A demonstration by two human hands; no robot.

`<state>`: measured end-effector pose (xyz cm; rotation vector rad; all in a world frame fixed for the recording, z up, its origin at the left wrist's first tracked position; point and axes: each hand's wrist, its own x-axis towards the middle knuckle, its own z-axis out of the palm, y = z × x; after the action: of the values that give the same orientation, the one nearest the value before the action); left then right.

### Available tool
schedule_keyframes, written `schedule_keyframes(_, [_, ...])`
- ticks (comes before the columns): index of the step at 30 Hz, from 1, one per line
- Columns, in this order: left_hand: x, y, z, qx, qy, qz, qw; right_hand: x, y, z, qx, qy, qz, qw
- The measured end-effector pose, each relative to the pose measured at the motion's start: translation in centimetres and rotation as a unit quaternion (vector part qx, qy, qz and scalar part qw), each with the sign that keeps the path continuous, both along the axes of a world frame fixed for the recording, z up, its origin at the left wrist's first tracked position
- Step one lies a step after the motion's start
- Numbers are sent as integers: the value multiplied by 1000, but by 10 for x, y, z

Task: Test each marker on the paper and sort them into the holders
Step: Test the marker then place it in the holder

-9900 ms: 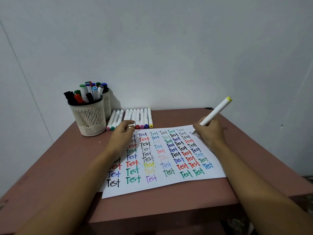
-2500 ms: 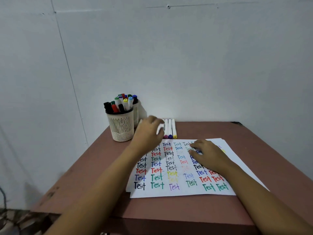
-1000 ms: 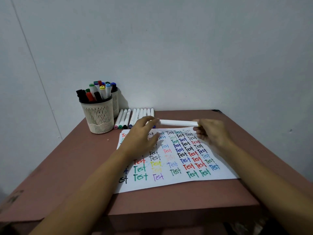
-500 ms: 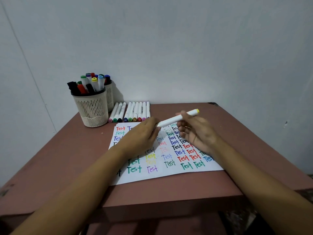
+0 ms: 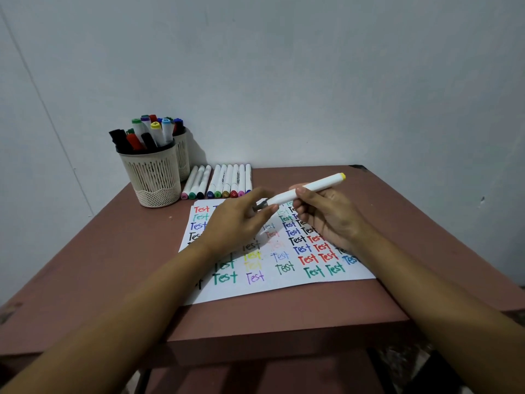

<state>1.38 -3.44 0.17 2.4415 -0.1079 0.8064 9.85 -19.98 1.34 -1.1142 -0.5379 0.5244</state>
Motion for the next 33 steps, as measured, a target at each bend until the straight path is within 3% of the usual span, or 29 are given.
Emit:
schedule_keyframes(4, [1,1,2,-21,20,21,999,2,1,1,1,11,-31,999])
schedule_keyframes(11, [0,9,7,-161,30,77,984,25,-16,1,111,133,-115,978])
schedule_keyframes(16, [7,20,5,-236,47,123,963,38,-27,-2,-10,31,-252,967])
schedule_keyframes(21, [9,27,2,-223,62,130,964,42,-33,-10,-213,-105,-389,890])
schedule_keyframes(27, [12,33,-4,-231,70,137,961,39,-32,-13,-242,-125,-402,874])
schedule_keyframes(33, [14,33,-5,-200,93,146,964,36,-32,-14,-237,-129,-378,886])
